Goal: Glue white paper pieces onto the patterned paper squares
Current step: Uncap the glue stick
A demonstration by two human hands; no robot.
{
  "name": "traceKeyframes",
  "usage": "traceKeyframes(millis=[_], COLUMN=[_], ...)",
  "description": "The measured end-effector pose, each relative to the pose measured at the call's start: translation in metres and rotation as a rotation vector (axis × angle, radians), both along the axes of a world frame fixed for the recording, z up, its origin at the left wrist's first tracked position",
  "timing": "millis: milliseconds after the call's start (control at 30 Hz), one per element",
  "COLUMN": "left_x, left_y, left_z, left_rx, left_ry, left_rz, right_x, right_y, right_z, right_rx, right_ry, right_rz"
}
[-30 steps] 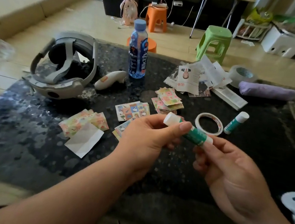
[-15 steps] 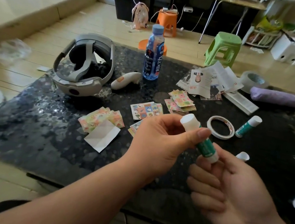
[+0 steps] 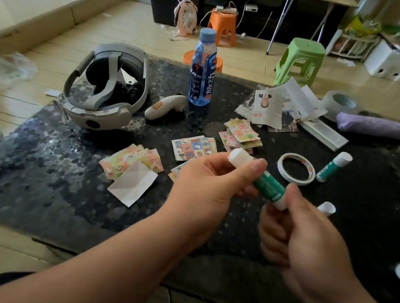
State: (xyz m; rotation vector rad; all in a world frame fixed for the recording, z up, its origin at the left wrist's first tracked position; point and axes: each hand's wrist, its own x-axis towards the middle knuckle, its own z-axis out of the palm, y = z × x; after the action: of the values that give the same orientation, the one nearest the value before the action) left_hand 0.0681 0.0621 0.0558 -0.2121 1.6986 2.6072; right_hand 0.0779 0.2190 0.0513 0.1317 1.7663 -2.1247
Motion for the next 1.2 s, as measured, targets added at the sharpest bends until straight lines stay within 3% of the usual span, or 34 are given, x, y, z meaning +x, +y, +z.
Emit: traceKeyframes(millis=[67,100,167,233,367,433,500,567,700,800,867,1033,1200], left_x=[0.0,0.001,0.002,0.002,-0.002,-0.002,-0.001,-0.002,-0.002,0.001,0.002,0.002,0.005], left_y=[0.0,0.0,0.001,0.004,0.009,0.011,0.012,0.011,0.008,0.01,0.012,0.014,0.017], left_z=[-0.001,0.0,0.001,0.001,-0.001,-0.002,-0.001,-0.001,-0.002,-0.004,-0.003,-0.001,0.0], left_rx=[-0.084,-0.107,-0.117,-0.105,-0.041,0.007,0.045,0.058,-0.082,-0.145,-0.164,-0.241,-0.169], left_ry=[0.068,0.086,0.1,0.099,0.054,0.041,0.044,0.054,0.127,0.16,0.16,0.061,-0.01], left_rz=[-0.016,-0.031,-0.066,-0.085,-0.038,-0.04,-0.053,-0.049,-0.04,-0.034,-0.005,0.144,0.206], right_x=[-0.005,-0.006,-0.009,-0.01,-0.003,0.0,0.003,0.003,-0.004,-0.006,-0.006,0.002,0.005], right_y=[0.005,0.008,0.013,0.014,0.007,0.009,0.01,0.008,0.012,0.016,0.011,0.004,0.001], right_z=[0.013,0.017,0.017,0.008,-0.013,-0.019,-0.019,-0.015,0.008,0.013,0.011,-0.011,-0.021], right_rx=[-0.317,-0.354,-0.305,-0.122,0.194,0.282,0.378,0.295,-0.346,-0.356,-0.269,0.208,0.247], right_ry=[-0.466,-0.546,-0.515,-0.336,0.223,0.477,0.599,0.463,-0.468,-0.575,-0.473,0.198,0.315], right_rz=[0.111,0.17,0.179,0.068,-0.134,-0.12,-0.064,-0.04,0.083,0.142,0.086,-0.072,-0.081])
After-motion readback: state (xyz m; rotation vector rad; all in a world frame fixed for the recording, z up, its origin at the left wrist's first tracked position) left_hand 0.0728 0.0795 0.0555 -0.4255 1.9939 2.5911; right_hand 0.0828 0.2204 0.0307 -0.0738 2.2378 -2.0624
